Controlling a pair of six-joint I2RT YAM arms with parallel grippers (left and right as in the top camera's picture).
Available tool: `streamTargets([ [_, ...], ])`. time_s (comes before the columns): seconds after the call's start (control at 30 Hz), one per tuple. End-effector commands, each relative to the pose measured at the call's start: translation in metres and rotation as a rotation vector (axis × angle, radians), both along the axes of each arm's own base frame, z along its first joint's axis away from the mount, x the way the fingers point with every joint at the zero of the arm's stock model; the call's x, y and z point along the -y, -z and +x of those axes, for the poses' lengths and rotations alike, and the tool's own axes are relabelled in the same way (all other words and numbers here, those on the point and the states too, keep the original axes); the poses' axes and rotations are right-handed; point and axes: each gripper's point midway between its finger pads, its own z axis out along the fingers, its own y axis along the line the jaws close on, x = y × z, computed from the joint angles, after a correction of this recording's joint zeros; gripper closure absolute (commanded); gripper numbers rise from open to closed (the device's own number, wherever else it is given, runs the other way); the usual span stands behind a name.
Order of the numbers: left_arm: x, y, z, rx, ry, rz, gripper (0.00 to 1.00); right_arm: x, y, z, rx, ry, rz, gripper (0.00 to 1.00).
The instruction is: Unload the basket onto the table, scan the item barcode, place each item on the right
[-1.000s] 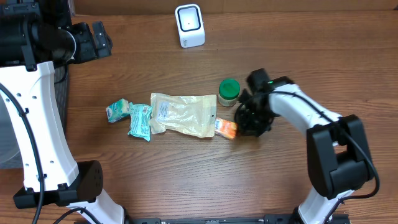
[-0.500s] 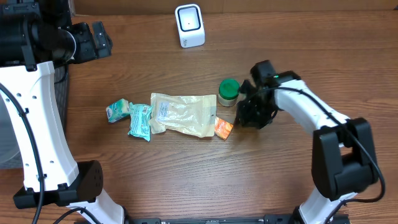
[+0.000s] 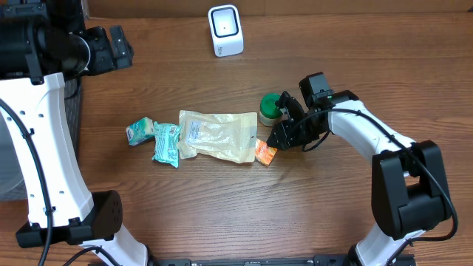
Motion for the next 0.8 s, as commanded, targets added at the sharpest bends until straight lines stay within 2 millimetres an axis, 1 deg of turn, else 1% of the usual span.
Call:
streamTargets([
  [0.0,-0.001,-0.001,0.000,0.004,0.014,0.016,0.00,0.004,0.001,0.001,0.024,-0.034,0.017,0.48],
  [0.1,-0.001,-0.001,0.000,0.004,0.014,0.016,0.00,0.000,0.001,-0.002,0.029,-0.060,0.045,0.48],
  [0.2,-0.001,-0.001,0.000,0.004,0.014,0.016,0.01,0.000,0.008,-0.006,0.029,-0.062,0.046,0.47],
  [0.3,-0.001,-0.001,0.000,0.004,0.014,0.016,0.00,-0.005,0.015,-0.011,0.033,-0.068,0.086,0.43],
  [0.43,-0.001,-0.001,0.000,0.004,0.014,0.016,0.00,-0.005,0.024,-0.016,0.034,-0.063,0.100,0.43],
  [0.6,-0.001,-0.001,0.000,0.004,0.014,0.016,0.00,-0.007,0.023,-0.018,0.028,-0.062,0.114,0.45],
  [0.67,-0.001,-0.001,0.000,0.004,0.014,0.016,0.00,-0.007,0.023,-0.019,0.024,-0.063,0.112,0.48],
  [0.77,-0.001,-0.001,0.000,0.004,0.014,0.016,0.00,-0.005,0.028,-0.025,0.005,-0.062,0.108,0.48],
])
